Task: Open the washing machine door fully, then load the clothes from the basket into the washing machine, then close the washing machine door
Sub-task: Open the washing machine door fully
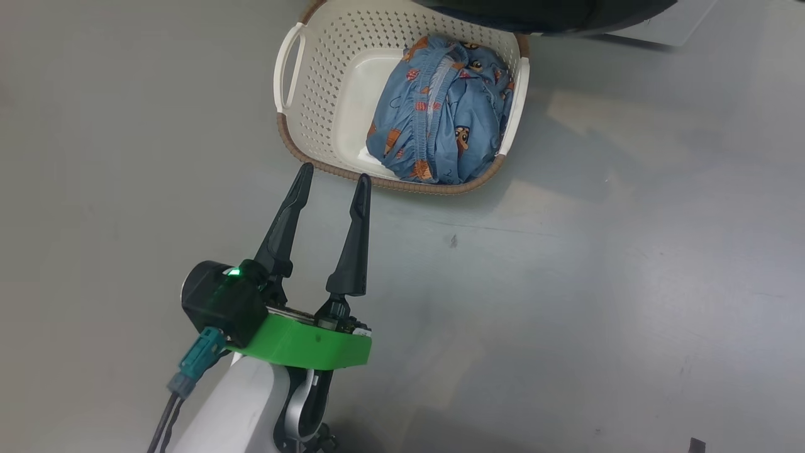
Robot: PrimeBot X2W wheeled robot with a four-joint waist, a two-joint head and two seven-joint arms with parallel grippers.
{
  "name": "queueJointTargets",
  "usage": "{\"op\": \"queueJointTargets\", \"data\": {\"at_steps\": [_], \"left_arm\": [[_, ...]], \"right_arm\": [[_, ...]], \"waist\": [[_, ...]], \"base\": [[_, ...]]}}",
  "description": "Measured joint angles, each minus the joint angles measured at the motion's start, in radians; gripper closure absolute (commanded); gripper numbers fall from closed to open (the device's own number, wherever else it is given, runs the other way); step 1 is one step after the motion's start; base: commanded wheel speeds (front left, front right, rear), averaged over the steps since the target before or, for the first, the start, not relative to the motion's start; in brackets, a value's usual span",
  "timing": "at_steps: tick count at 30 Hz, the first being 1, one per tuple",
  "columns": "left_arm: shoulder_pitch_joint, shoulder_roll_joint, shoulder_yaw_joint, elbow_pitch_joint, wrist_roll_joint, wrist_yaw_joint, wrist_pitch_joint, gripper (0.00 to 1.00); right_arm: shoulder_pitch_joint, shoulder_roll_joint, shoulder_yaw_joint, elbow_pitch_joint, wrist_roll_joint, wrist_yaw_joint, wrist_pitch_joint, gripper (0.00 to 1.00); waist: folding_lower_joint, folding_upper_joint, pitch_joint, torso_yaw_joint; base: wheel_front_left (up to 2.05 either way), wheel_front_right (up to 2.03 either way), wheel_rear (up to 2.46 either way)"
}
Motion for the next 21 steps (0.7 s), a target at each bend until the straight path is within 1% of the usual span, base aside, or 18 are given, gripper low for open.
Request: {"op": "queueJointTargets", "data": {"at_steps": [5, 12, 21], "left_arm": [[0.000, 0.000, 0.001, 0.007, 0.008, 0.000, 0.000, 0.00], [0.000, 0.000, 0.006, 0.016, 0.009, 0.000, 0.000, 0.00], [0.004, 0.000, 0.007, 0.022, 0.013, 0.000, 0.000, 0.00]], "right_arm": [[0.037, 0.000, 0.024, -0.002, 0.034, 0.001, 0.078, 1.00], [0.101, 0.018, 0.059, -0.018, 0.076, 0.001, 0.172, 1.00], [0.156, 0.044, 0.112, -0.075, 0.101, 0.000, 0.250, 1.00]], "waist": [[0.0000, 0.0000, -0.018, -0.010], [0.0000, 0.0000, -0.045, -0.021], [0.0000, 0.0000, -0.076, -0.027]], "base": [[0.00, 0.00, 0.00], [0.00, 0.00, 0.00], [0.00, 0.00, 0.00]]}}
